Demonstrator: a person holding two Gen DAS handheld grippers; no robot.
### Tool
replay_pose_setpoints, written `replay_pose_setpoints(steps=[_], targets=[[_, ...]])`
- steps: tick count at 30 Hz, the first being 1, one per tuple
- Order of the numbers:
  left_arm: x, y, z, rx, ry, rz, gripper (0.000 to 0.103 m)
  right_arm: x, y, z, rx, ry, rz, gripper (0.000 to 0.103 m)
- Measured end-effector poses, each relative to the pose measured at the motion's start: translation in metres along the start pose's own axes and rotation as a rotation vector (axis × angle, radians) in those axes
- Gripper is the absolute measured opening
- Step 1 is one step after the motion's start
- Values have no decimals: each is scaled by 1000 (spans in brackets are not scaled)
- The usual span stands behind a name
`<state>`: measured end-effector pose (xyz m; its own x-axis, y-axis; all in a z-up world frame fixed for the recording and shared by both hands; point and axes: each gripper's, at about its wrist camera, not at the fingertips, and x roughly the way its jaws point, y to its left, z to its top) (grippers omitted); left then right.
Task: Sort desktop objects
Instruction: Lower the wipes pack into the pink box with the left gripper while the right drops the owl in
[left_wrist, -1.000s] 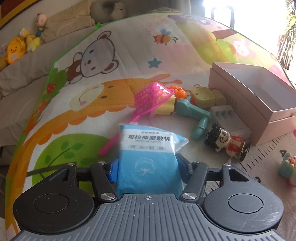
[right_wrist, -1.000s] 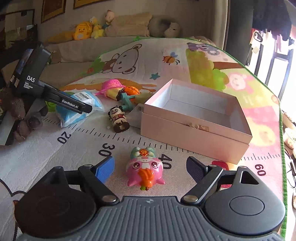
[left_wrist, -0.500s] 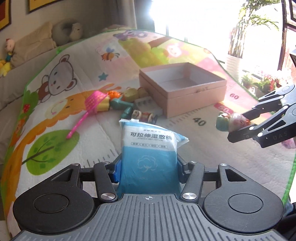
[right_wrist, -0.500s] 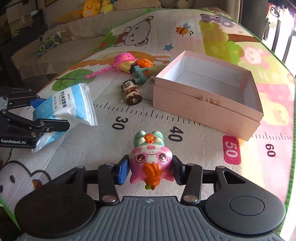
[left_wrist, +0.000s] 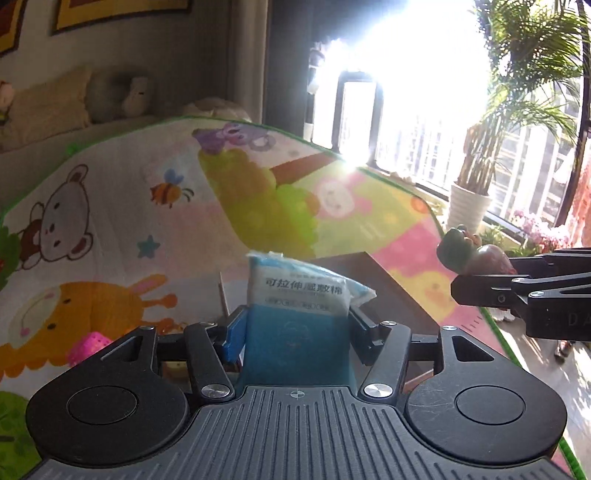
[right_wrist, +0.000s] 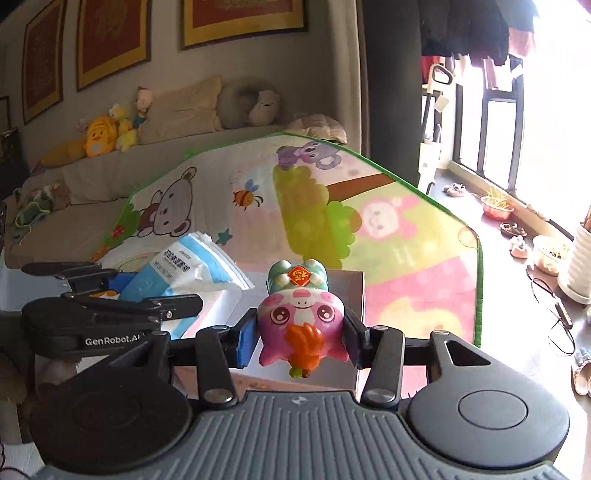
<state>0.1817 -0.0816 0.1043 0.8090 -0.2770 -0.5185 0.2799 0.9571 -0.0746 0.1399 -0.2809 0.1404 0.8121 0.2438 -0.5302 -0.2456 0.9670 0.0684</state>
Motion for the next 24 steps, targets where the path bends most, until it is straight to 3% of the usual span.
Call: replay_pose_setpoints(steps=[2, 3, 6, 10, 14, 17, 21, 24], targets=[[3, 12, -5, -27, -19, 24, 77, 31, -5, 3, 9, 38, 26, 52], [-2, 19, -9, -37, -31, 21, 85, 49, -7, 0, 0, 69, 47, 60], [-29, 37, -30, -22, -60, 32, 96, 74, -6, -14, -46, 94, -26, 61], [-54, 61, -67, 20, -27, 77, 97, 89, -18, -27, -29, 99, -155, 61], [-62, 81, -104, 22, 42, 110, 97, 111, -19, -39, -2, 189, -125, 47], [-65, 93, -121, 13, 64, 137, 98, 121, -2, -39, -45, 176, -169, 50], [-64, 110, -130, -36, 91, 177, 100, 128, 16, -26, -87, 164, -142, 51], [-66, 125, -131, -67, 81, 254, 100, 105, 55, -11, -201, 19, -166, 51]])
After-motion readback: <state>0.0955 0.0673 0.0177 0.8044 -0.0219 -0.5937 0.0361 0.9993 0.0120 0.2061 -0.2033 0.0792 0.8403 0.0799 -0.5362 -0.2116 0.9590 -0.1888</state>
